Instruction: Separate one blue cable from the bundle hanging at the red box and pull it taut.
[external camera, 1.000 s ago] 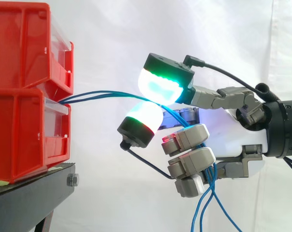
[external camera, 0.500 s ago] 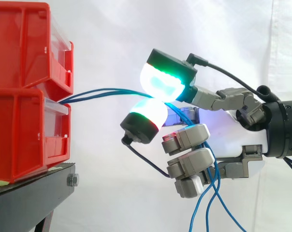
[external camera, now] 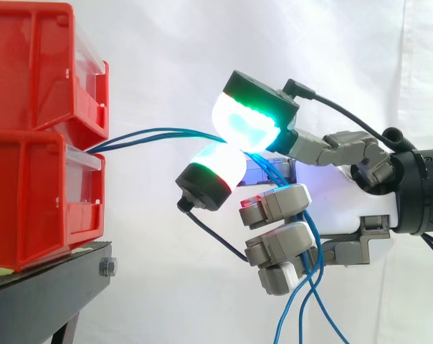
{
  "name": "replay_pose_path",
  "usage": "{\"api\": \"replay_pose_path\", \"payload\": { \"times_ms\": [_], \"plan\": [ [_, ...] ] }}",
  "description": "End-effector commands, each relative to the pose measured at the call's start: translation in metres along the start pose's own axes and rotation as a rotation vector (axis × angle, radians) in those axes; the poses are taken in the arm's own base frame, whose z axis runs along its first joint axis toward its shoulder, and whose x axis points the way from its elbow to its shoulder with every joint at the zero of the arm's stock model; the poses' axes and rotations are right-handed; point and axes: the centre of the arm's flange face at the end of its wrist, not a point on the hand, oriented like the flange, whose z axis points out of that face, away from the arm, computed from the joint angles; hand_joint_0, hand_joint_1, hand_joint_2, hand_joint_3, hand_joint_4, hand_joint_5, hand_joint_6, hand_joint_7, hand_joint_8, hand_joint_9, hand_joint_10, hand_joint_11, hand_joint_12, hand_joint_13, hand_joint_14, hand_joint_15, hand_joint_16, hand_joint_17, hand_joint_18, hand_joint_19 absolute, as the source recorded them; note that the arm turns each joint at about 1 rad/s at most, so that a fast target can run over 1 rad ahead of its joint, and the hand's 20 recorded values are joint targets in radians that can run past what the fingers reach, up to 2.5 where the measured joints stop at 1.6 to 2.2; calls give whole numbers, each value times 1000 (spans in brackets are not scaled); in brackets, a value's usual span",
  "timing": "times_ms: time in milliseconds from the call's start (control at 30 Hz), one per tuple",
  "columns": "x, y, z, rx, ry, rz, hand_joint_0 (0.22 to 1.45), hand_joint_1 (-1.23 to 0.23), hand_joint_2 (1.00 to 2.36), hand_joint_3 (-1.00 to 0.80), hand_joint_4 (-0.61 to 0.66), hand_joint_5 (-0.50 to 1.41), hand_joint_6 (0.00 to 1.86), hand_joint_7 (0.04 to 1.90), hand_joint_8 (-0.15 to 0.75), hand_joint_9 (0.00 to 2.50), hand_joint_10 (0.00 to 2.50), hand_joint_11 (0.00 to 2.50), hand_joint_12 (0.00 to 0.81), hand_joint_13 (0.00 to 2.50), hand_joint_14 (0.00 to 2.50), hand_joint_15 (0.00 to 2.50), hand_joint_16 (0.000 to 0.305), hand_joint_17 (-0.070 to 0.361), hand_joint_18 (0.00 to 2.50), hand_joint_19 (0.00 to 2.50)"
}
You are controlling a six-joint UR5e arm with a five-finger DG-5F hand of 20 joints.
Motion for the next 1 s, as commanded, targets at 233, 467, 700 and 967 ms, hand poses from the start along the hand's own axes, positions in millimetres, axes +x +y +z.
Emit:
{"api": "replay_pose_path", "payload": {
  "times_ms": [233, 467, 700, 967],
  "plan": [
    [0, 1, 0, -2, 0, 0, 490, -1026, 1000, -500, -58, -128, 911, 1211, 269, 1246, 233, 1591, 377, 1235, 11, 1553, 50, 114, 1048, 841],
    [0, -1, 0, 0, 0, 0, 415, -769, 1000, -500, 8, -129, 889, 1099, 326, 1218, 415, 1428, 433, 1266, 5, 1524, 59, 133, 1108, 814],
    [0, 1, 0, -2, 0, 0, 581, -551, 1000, -500, -46, -141, 867, 1185, 235, 1237, 71, 1674, 344, 1194, 11, 1550, 48, 108, 989, 905],
    [0, -1, 0, 0, 2, 0, 559, -614, 1010, -221, -10, -143, 903, 1086, 313, 1193, 433, 1431, 423, 1235, 4, 1505, 60, 135, 1073, 852]
  ]
}}
